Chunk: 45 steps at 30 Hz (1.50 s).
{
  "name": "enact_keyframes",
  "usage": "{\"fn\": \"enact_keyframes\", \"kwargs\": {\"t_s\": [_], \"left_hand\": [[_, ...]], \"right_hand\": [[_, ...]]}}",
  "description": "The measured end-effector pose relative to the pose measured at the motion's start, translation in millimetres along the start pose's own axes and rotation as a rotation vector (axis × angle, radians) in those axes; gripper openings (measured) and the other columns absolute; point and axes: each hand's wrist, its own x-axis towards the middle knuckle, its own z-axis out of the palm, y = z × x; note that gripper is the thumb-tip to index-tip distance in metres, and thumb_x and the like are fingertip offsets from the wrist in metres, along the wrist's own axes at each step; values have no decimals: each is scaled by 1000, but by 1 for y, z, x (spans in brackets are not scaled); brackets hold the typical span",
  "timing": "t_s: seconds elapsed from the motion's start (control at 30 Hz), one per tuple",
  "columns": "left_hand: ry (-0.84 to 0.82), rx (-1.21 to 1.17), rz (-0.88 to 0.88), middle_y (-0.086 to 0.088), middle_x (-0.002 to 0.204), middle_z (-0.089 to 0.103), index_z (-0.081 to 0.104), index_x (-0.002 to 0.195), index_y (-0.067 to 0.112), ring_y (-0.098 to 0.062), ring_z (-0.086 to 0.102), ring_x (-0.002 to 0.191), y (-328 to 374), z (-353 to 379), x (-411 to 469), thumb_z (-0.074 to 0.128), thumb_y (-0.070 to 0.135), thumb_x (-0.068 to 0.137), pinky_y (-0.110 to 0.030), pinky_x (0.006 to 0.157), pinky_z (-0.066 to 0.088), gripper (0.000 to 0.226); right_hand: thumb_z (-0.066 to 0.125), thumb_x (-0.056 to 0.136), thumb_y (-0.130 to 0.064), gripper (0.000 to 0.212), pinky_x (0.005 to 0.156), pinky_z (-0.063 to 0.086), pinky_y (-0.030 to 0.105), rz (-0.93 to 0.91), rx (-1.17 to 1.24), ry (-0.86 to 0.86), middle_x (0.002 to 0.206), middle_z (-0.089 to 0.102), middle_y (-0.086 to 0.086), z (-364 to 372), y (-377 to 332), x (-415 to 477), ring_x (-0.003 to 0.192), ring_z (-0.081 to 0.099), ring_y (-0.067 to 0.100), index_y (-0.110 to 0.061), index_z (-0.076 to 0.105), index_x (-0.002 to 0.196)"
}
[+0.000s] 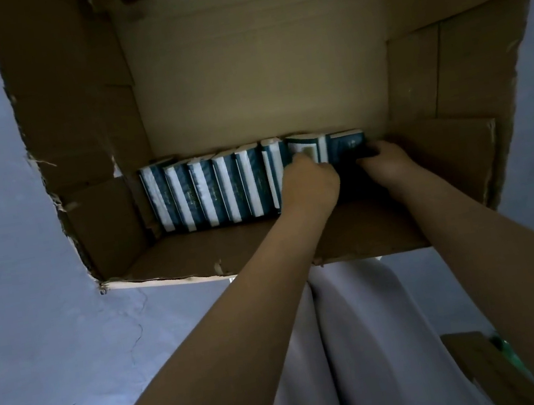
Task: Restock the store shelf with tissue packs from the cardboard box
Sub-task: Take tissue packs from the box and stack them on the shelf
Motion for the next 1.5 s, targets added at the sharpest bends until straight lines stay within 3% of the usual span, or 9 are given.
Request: {"fn": "enact_keyframes", "kwargs": {"t_s": [0.13, 0.27, 0.5, 0.63, 0.8, 1.0, 1.17, 1.27, 1.5], "left_hand": [[-83, -234, -174, -16, 135, 46, 15, 153, 8, -24, 56, 93, 6, 5, 12, 35, 15, 103, -28, 60, 42, 54], [-80, -400, -399, -16, 148, 40, 30, 148, 3, -32, 43, 132, 5, 1, 23, 26, 19, 106, -37, 102, 39, 44], [-37, -459, -244, -17, 148, 40, 39, 143, 8, -18, 49, 85, 16, -19, -19, 35, 21, 101, -34, 84, 45, 44], [-61, -504, -249, -6, 152, 33, 33, 148, 18, -26, 43, 122, 41, -53, -81, 41, 42, 100, -39, 102, 40, 54], [-99, -722, -95, 5, 112, 56, 48, 123, 22, -7, 55, 93, 72, -105, -192, 57, 25, 96, -40, 98, 52, 28], [-52, -690, 80, -3, 115, 62, 58, 114, 23, -19, 61, 108, 114, -175, -341, 65, 14, 91, -37, 93, 55, 25], [19, -598, 260, -3, 115, 64, 55, 119, 17, -15, 65, 102, 152, -237, -470, 68, 13, 89, -30, 85, 57, 33], [46, -567, 370, 1, 111, 64, 59, 112, 24, -14, 62, 103, 168, -267, -540, 62, 14, 93, -34, 92, 52, 22], [152, -497, 596, 8, 97, 70, 61, 105, 38, -4, 66, 81, 219, -312, -652, 48, 15, 96, -28, 80, 54, 28]], "right_hand": [[55, 95, -14, 51, 84, 51, 39, 21, 129, -63, 125, 53, 6, 1, -6, -4, 109, 57, 27, -16, 37, 143], [60, 96, -22, 44, 73, 49, 30, -43, 130, -166, 122, 59, 3, 1, -7, -15, 101, 58, 21, -17, 49, 138], [57, 95, -43, 47, 99, 38, 30, -144, 297, -172, 124, 56, -11, -22, -15, -72, 114, 51, 9, -25, 49, 138], [56, 96, -40, 26, 97, 52, 41, -129, 578, -179, 119, 69, 4, -44, -28, -134, 106, 67, 19, -24, 60, 116], [61, 91, -44, 32, 87, 58, 41, -214, 660, -169, 117, 69, 1, -77, -60, -244, 106, 67, 20, -26, 59, 118], [65, 85, -55, 24, 88, 55, 42, -298, 521, 17, 107, 70, -4, -130, -108, -400, 101, 66, 18, -34, 60, 95], [62, 94, -27, 9, 52, 44, 22, -509, 509, 87, 104, 65, 4, -183, -144, -532, 80, 61, 12, -24, 58, 101], [59, 94, -7, 27, 44, 42, 12, -609, 576, 72, 92, 61, 0, -206, -152, -599, 71, 58, 6, -21, 53, 117], [59, 92, 0, 29, 81, 50, 30, -908, 664, 38, 94, 74, -1, -257, -178, -702, 86, 69, 13, -13, 59, 119]]}}
